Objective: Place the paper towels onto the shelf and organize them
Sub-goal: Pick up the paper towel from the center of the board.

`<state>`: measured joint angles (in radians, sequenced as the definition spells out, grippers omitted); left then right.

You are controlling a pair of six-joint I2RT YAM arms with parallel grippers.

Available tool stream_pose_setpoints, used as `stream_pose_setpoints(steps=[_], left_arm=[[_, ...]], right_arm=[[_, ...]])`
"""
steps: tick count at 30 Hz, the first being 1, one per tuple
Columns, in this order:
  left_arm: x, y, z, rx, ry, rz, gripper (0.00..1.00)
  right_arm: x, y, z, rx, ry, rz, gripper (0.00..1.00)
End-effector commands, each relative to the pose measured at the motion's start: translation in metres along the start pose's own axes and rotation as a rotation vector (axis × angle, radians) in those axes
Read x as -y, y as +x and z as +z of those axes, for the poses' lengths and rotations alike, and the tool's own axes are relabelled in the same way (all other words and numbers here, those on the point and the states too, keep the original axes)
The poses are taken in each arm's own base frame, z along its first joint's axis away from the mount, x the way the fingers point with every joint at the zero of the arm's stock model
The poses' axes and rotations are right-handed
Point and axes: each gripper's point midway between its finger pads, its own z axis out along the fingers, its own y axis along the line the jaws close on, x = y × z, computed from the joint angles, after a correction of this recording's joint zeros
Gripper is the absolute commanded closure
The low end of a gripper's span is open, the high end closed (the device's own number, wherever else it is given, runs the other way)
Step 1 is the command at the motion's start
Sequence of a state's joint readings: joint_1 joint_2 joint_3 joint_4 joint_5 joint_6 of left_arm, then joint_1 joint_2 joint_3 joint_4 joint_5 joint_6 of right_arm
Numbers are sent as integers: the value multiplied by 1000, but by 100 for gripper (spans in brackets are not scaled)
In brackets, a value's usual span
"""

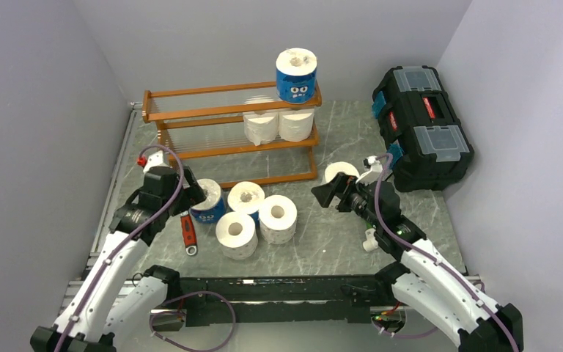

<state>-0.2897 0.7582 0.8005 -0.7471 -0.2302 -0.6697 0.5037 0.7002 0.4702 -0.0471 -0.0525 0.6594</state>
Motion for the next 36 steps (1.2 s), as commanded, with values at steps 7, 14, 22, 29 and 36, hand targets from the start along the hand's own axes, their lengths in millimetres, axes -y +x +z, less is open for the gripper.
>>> stream_pose_setpoints(steps=[7, 14, 22, 29, 36], left_arm=[[-12, 24, 36, -144, -89, -141, 3], [-19, 17, 45, -143, -109, -126, 8], [-31, 18, 52, -144, -120, -132, 16], [-25, 18, 59, -162, -84, -114, 19], [-22, 26, 66, -202, -58, -95, 19]], right_arm=[[-9, 4, 7, -11, -66, -21, 1], [-5, 2, 2, 15, -58, -43, 0], [-4, 6, 1, 12, -64, -52, 0], [-4, 11, 3, -1, -78, -41, 1], [-2, 13, 4, -8, -69, -39, 0]])
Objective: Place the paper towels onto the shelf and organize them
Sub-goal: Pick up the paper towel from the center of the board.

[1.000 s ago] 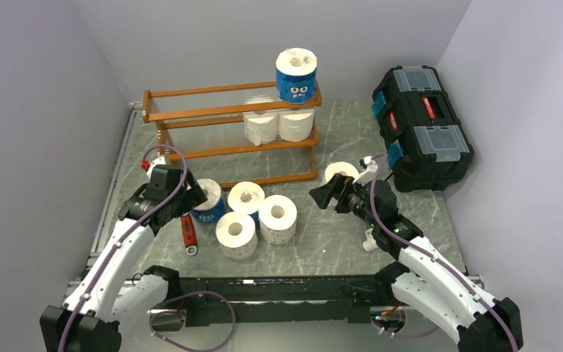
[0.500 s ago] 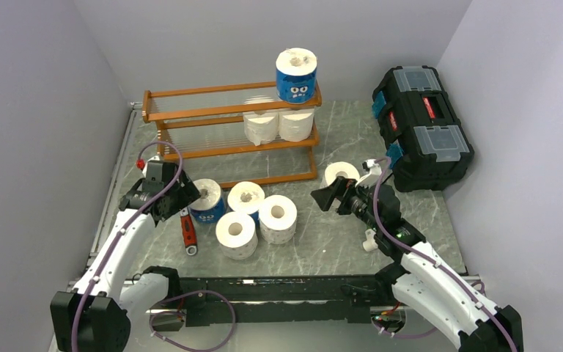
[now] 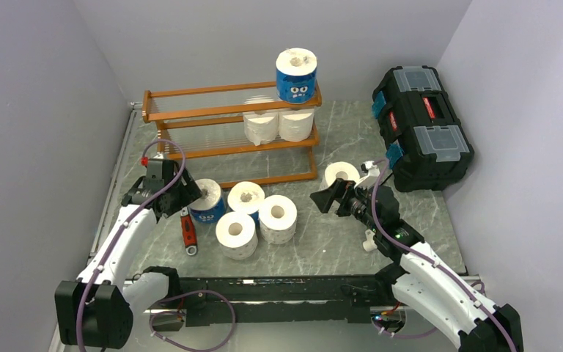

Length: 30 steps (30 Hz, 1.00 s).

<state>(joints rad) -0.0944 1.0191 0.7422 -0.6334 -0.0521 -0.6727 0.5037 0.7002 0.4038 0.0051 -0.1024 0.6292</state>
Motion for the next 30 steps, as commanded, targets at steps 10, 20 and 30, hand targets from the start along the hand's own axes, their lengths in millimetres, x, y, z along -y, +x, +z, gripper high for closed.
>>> stream_pose_setpoints(steps=[10, 20, 30], left_arm=[[2, 5, 10, -22, 26, 25, 27], [2, 8, 13, -36, 24, 28, 45], [1, 10, 15, -47, 17, 27, 47]], right_arm=[[-7, -6, 4, 28, -36, -5, 1], [-4, -4, 3, 29, -26, -5, 1], [-3, -3, 1, 31, -22, -4, 1]])
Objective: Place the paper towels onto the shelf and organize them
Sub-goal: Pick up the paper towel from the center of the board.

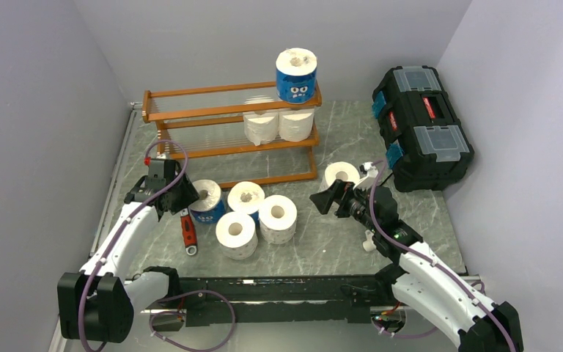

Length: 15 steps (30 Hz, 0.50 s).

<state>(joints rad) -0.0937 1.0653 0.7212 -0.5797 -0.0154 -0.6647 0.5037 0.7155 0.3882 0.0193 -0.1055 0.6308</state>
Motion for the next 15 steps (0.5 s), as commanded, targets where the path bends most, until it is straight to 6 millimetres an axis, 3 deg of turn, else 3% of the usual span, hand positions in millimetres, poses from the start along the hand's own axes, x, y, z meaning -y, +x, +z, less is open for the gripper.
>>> stream_pose_setpoints(steps=[1, 6, 8, 11, 15], left_arm=[[-2, 2, 2, -10, -2, 21, 49], [1, -2, -6, 13, 15, 18, 65], [2, -5, -12, 26, 22, 10, 67], [7, -13, -26, 54, 37, 11, 69], [14, -27, -52, 104, 58, 22, 84]], right_arm=[[-7, -10, -2, 46, -29, -7, 1], [-8, -12, -3, 52, -29, -10, 1], [-8, -13, -2, 53, -26, -11, 1], [-10, -16, -2, 53, -28, -16, 1], [-13, -21, -2, 59, -31, -25, 1]])
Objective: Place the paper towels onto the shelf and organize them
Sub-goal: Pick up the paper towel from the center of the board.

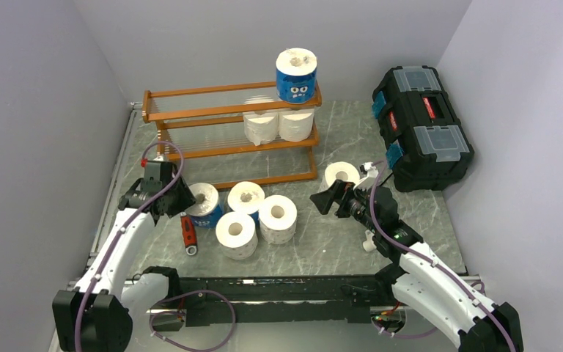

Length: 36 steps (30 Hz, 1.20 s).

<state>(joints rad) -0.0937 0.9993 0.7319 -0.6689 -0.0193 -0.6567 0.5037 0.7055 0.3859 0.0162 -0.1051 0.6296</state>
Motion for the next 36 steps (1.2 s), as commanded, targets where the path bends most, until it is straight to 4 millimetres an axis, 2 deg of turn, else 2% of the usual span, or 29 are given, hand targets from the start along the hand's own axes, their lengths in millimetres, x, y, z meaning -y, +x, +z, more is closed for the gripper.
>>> stream_pose_setpoints(steps=[1, 3, 11, 15, 19, 23, 26, 29, 36], left_arm=[[21, -35, -42, 123, 76, 19, 89], [26, -41, -59, 142, 97, 25, 99], [52, -80, -140, 285, 191, 8, 100], [76, -107, -170, 339, 257, -23, 100], [110, -141, -200, 408, 359, -58, 100], [146, -163, -213, 420, 429, -49, 100], [173, -178, -215, 422, 475, -42, 100], [195, -196, -213, 420, 472, -51, 100], [245, -221, -203, 393, 476, -81, 100]], right_arm=[[-14, -22, 0, 59, -30, -24, 1], [-17, -25, -1, 63, -35, -28, 1], [-23, -37, -4, 78, -36, -55, 0], [-29, -45, -5, 93, -46, -62, 1], [-39, -52, -7, 102, -75, -60, 1], [-38, -50, -9, 85, -67, -61, 1], [-36, -49, -11, 82, -57, -60, 1], [-33, -49, -13, 70, -27, -49, 1], [-29, -55, -16, 72, 20, -34, 1]])
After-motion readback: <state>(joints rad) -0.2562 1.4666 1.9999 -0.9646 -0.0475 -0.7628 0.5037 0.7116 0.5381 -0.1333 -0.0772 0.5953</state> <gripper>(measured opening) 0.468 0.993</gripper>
